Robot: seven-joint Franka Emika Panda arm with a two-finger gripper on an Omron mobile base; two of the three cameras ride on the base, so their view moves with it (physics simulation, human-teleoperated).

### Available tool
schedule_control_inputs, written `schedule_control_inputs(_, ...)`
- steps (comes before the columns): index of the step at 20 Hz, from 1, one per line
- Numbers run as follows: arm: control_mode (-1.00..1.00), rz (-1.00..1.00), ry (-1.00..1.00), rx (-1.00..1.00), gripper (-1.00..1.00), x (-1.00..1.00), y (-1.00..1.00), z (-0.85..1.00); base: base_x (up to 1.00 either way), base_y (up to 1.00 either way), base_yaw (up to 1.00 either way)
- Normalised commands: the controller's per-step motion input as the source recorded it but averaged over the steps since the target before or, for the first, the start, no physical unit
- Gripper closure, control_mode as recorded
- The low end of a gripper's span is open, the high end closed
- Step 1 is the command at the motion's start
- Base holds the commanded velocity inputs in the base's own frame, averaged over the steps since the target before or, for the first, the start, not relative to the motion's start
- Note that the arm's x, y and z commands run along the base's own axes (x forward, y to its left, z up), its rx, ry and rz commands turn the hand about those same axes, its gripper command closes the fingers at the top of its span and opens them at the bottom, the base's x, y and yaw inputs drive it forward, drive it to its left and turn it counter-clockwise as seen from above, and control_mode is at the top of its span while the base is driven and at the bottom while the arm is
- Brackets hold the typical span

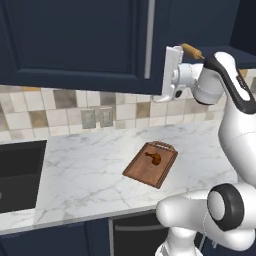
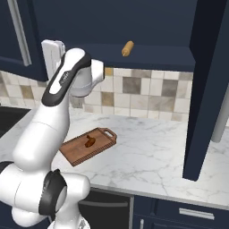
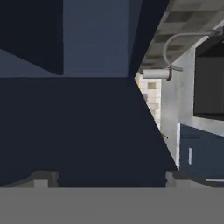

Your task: Open the cabinet, retrieve the rolling pin, and place it next to the meat on the cutting board to prepare for tenderizing.

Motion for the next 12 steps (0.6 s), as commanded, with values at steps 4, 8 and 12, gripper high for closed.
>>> schedule_control_inputs(4,-1.0,0.09,0.0,0.0,-1.0,-0.71,0.67,0.0,0.0,0.0,0.0)
schedule_control_inputs(8,-1.0,0.09,-0.02,0.0,-1.0,-0.86,0.62,0.0,0.0,0.0,0.0)
schedule_control_inputs(12,-1.0,0.08,-0.07,0.0,-1.0,-0.98,0.58,0.0,0.0,0.0,0.0)
